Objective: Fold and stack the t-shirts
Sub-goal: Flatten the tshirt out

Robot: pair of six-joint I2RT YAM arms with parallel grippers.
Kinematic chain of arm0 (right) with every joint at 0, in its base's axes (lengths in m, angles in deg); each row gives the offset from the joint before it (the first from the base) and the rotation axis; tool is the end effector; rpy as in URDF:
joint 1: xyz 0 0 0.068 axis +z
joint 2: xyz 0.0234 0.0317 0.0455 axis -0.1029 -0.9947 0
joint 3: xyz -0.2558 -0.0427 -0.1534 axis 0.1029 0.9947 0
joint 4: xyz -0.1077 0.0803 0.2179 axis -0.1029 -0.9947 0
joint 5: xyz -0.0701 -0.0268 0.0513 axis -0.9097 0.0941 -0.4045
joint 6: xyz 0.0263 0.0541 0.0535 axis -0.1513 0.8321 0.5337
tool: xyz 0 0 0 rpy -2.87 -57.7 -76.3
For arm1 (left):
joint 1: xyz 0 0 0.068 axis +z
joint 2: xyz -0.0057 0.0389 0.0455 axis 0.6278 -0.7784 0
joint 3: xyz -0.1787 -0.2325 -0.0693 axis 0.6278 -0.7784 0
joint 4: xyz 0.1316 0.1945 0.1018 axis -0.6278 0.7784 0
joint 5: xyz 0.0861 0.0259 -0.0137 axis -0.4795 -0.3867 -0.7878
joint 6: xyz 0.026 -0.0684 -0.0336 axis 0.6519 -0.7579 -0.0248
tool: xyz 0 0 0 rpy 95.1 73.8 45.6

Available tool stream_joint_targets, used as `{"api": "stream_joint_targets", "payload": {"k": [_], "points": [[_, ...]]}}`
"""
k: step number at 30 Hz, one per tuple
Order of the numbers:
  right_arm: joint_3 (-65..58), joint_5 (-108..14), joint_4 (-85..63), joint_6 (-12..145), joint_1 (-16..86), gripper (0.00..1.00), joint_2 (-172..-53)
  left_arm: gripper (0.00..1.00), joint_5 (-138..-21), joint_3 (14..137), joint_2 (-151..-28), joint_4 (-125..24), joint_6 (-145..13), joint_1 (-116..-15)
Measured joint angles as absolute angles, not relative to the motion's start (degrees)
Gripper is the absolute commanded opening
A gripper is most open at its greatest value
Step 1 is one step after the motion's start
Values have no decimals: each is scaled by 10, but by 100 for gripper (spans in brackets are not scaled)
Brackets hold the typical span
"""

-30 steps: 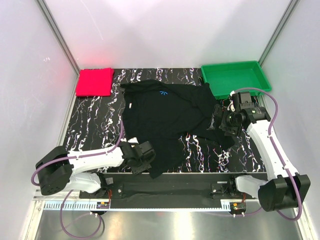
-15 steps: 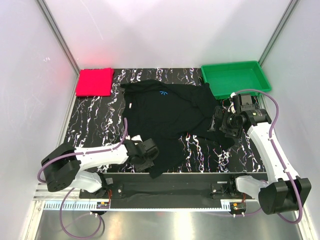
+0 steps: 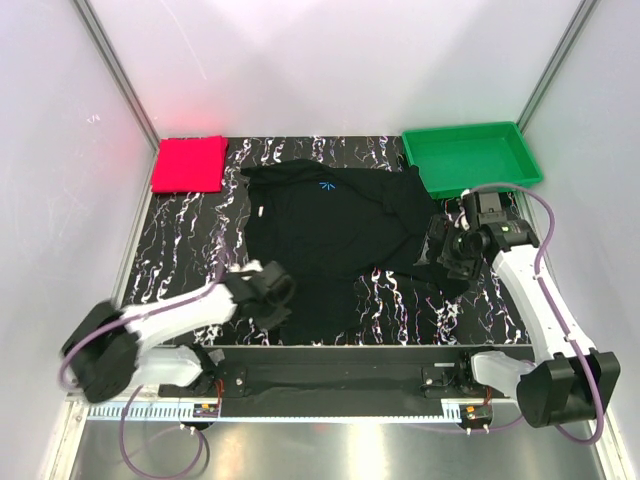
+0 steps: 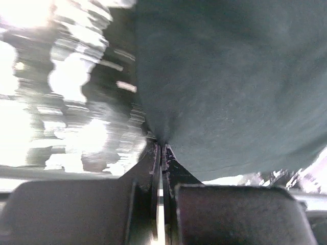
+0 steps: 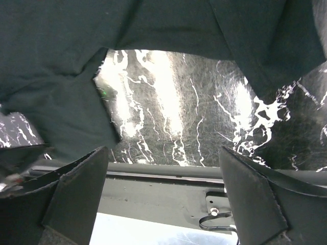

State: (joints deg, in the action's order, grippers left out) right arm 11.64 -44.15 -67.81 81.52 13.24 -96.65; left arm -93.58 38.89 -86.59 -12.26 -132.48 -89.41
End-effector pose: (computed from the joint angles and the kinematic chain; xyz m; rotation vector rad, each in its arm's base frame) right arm 0.2028 0.0385 0.2947 0.2826 2.6751 0.3988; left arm 0.1333 -0.1507 0.1590 -0.7201 2.8178 -0.3167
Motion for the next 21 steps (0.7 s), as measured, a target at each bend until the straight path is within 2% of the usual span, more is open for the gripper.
{"api": "stream_joint_targets", "payload": {"k": [3,8,10,13,21], "points": [[139,-442,-669,830,132,86,-990,0,-975,394,-770,-64,-1297,-846],[189,-444,-647,865,132,87,-1085,0,-1031,455,-681,-9,-1251,-774],[203,-453,-644,873,132,86,-1116,0,-1037,457,-671,1,-1246,-769],[211,-481,-640,880,132,77,-1143,0,-1038,455,-673,15,-1244,-768],[181,-574,-632,878,132,77,-1223,0,-1037,450,-681,18,-1233,-747]]}}
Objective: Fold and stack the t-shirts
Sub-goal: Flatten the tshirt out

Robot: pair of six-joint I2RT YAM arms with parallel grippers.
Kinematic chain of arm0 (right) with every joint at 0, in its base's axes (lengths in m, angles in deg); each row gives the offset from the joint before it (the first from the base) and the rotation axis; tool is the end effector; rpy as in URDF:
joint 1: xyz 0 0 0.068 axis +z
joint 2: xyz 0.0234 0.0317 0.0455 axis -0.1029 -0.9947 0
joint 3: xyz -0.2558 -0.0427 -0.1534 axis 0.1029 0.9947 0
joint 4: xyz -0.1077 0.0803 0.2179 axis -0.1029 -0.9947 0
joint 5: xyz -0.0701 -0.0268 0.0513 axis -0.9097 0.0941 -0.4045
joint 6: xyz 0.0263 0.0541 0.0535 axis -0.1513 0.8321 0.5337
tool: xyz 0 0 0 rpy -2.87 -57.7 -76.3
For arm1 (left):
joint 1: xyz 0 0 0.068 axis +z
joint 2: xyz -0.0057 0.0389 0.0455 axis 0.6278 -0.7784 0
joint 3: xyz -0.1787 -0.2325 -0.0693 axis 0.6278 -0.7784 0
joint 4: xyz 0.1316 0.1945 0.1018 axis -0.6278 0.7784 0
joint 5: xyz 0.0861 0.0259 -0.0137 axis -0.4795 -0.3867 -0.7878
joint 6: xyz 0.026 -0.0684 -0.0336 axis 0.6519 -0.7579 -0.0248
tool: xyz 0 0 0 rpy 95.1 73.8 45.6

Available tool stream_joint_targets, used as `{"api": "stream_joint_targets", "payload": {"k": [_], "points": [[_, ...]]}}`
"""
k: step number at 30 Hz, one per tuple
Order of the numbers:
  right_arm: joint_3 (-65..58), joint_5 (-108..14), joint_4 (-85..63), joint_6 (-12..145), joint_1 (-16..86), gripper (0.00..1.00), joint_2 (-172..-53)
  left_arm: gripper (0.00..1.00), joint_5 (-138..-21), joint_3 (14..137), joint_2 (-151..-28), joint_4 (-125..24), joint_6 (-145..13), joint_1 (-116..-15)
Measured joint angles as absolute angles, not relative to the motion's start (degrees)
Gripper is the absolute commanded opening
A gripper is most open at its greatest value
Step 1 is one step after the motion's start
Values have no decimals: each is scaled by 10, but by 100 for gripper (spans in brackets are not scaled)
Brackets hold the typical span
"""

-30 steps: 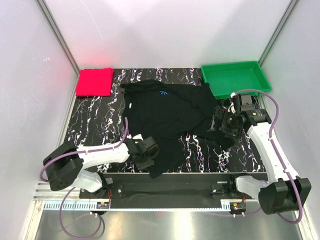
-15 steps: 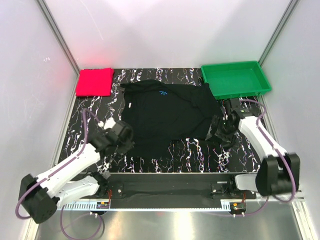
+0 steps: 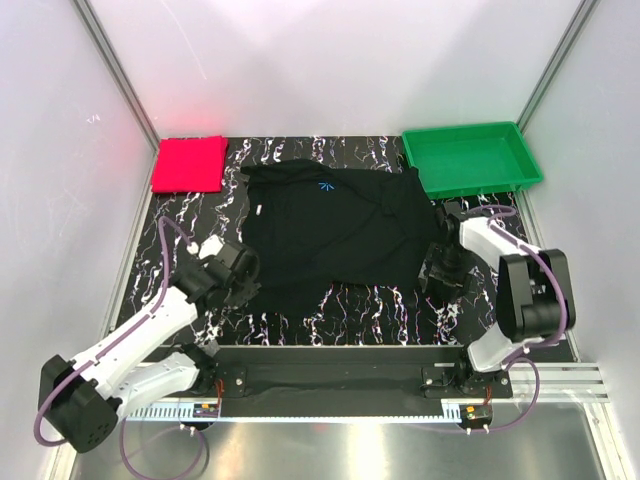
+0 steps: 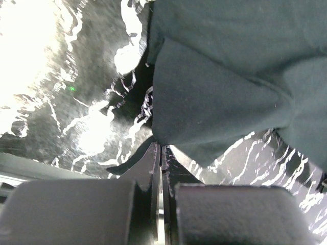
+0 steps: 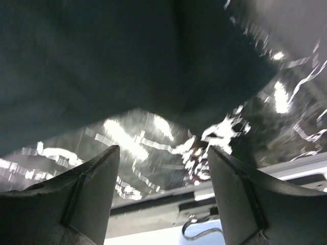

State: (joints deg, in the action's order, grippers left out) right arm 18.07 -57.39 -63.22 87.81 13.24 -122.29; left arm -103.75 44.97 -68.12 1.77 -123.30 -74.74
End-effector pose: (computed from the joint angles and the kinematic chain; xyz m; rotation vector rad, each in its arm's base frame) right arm 0.2509 0.0286 0.1692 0.5651 3.0679 -0.0778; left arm 0.1410 -0.0782 0.2320 -0.8370 2.4875 -0.2755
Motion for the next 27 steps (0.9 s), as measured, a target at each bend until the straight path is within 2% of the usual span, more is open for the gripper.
{"api": "stream_joint_targets", "payload": {"k": [5,7,8,9,14,16,18,22,27], "points": [[152,-618,-627,865,132,75,-1268,0,-1035,450,-678,18,-1219,-697],[135,-628,-623,861,132,67,-1285,0,-1033,450,-676,18,-1215,-681],[126,-630,-621,859,132,53,-1295,0,-1031,450,-675,18,-1213,-672],[121,-631,-620,855,132,46,-1302,0,-1030,450,-674,18,-1210,-665],[103,-619,-624,851,132,27,-1318,0,-1024,451,-672,19,-1191,-619],[96,-605,-624,849,132,12,-1313,0,-1025,454,-669,23,-1181,-594],[89,-581,-627,849,132,2,-1304,0,-1024,462,-662,29,-1167,-563],[50,-514,-635,851,133,0,-1284,0,-1023,485,-651,33,-1141,-510],[-11,-370,-600,874,134,0,-1250,0,-1036,514,-647,53,-1118,-478]]}}
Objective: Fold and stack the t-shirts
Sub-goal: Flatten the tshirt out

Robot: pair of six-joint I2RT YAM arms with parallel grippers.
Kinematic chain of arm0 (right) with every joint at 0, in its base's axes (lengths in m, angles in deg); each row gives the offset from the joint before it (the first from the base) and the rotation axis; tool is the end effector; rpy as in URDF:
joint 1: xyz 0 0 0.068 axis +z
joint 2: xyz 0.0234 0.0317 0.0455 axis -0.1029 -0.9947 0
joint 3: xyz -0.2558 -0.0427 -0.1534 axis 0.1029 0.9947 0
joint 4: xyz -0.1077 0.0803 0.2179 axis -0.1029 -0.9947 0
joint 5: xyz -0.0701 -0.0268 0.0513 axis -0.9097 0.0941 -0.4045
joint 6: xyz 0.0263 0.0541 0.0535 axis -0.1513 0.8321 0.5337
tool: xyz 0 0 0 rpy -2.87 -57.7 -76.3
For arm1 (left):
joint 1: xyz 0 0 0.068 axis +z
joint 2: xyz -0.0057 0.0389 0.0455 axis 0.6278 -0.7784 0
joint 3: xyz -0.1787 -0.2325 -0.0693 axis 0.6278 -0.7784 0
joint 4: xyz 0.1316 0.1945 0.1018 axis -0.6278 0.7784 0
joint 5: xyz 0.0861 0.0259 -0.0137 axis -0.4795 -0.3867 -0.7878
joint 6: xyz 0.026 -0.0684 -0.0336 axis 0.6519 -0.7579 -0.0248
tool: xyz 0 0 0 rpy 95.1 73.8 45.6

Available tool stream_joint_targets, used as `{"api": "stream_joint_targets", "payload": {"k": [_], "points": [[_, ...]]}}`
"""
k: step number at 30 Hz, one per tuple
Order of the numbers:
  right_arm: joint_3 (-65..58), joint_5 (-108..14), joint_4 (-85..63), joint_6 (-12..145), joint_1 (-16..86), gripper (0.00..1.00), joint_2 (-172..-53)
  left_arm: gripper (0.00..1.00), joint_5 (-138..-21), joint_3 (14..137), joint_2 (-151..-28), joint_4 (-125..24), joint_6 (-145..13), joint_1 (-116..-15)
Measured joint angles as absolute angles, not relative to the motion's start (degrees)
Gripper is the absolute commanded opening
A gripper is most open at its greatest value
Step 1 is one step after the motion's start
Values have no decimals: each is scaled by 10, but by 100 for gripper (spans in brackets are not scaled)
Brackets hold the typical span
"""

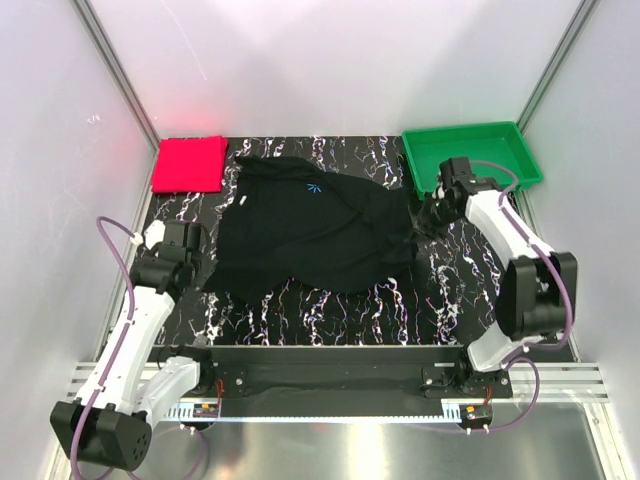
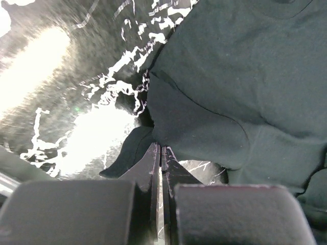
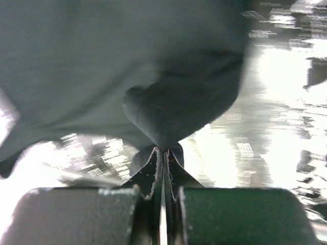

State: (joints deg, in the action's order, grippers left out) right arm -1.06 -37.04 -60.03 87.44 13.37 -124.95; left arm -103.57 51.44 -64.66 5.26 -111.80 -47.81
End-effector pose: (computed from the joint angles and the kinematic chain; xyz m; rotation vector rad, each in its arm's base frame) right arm 0.3252 0.0635 0.2486 0.4288 2.8167 0.5637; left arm 0.1562 -0.0053 0.2717 -1.1287 2.2373 -0.1218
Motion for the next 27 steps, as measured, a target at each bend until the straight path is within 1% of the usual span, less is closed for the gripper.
{"api": "stream_joint_targets", "payload": {"k": [4,5,7,9,11,12,14,15,20,25,27], "points": [[14,-307,-561,914,130,0,-1170,0,-1061,544,-638,71,-1103,-470],[39,-301,-552,925,123,12,-1142,0,-1066,550,-634,75,-1099,-468],[110,-293,-537,950,95,27,-1094,0,-1073,554,-623,78,-1096,-467],[203,-273,-533,980,48,42,-1074,0,-1075,554,-612,83,-1094,-467],[286,-264,-541,1002,5,50,-1094,0,-1075,551,-600,87,-1094,-467],[309,-262,-555,1006,-1,60,-1106,0,-1074,548,-593,88,-1094,-467],[316,-261,-583,1000,0,65,-1108,0,-1074,541,-580,92,-1094,-467],[302,-264,-595,989,2,71,-1101,0,-1074,538,-576,92,-1093,-467],[201,-301,-603,933,36,73,-1079,0,-1070,532,-573,94,-1090,-467],[185,-367,-623,919,194,72,-1105,0,-1060,524,-573,94,-1089,-467],[185,-391,-641,921,238,70,-1123,0,-1057,524,-574,92,-1087,-467]]}}
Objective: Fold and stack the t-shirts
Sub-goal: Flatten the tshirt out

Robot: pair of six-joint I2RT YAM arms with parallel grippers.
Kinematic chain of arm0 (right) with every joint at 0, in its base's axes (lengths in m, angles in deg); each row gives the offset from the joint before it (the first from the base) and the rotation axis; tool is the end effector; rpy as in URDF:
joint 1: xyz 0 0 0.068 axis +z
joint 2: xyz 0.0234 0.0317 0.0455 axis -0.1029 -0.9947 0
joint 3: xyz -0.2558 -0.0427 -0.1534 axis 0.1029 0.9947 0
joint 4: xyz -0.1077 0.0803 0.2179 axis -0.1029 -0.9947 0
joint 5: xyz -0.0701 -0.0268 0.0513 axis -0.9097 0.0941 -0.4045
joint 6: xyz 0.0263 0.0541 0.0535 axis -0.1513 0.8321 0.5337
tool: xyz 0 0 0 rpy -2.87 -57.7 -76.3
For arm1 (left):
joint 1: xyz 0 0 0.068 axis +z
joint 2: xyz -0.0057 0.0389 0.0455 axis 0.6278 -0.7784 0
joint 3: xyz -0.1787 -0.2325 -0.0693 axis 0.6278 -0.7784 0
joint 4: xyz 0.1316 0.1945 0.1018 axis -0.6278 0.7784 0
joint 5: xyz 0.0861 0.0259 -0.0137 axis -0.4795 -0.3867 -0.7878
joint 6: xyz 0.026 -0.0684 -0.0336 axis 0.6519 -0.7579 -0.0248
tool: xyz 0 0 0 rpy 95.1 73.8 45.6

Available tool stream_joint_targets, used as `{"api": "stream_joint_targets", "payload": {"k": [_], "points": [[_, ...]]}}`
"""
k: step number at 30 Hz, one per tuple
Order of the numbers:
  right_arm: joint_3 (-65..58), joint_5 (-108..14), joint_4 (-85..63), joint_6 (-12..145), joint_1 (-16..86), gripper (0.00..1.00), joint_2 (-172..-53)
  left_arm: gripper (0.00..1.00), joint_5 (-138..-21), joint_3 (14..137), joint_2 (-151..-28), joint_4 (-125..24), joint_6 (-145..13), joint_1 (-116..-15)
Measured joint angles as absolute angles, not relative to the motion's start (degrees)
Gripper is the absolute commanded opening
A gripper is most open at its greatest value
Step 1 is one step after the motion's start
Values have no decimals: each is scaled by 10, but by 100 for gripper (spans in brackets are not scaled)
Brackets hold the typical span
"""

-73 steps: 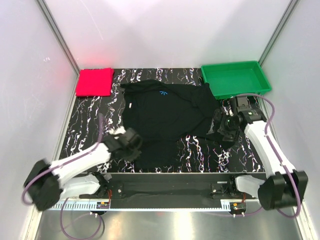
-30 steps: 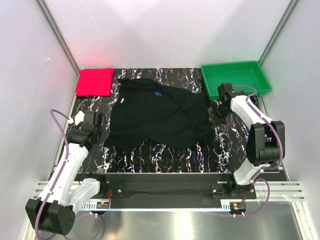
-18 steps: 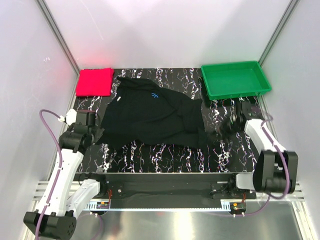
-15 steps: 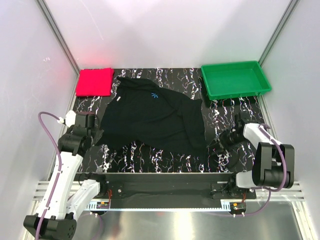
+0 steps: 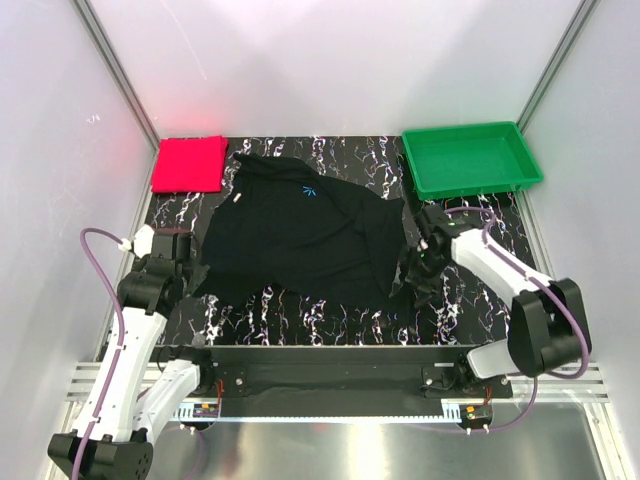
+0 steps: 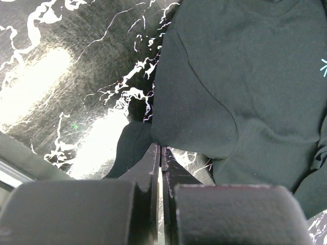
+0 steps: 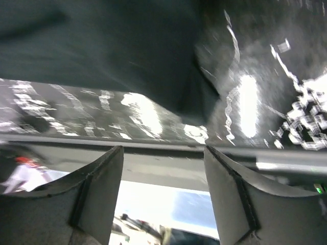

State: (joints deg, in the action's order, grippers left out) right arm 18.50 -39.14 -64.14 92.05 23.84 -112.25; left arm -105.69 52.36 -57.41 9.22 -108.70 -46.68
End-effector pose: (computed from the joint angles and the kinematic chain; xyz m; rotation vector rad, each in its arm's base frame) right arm 0.2181 0.0898 0.2088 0.3566 3.0563 0.4732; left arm 0.1283 0.0041 0.2871 -1.0812 2.1707 -0.1000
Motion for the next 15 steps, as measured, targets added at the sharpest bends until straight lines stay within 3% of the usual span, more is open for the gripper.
{"api": "stream_joint_targets", "payload": {"k": [7,15], "points": [[200,-465,-700,947,300,62,-1125,0,-1039,500,-574,81,-1085,-467],[218,-469,-693,973,329,54,-1142,0,-1027,493,-574,80,-1085,-467]]}}
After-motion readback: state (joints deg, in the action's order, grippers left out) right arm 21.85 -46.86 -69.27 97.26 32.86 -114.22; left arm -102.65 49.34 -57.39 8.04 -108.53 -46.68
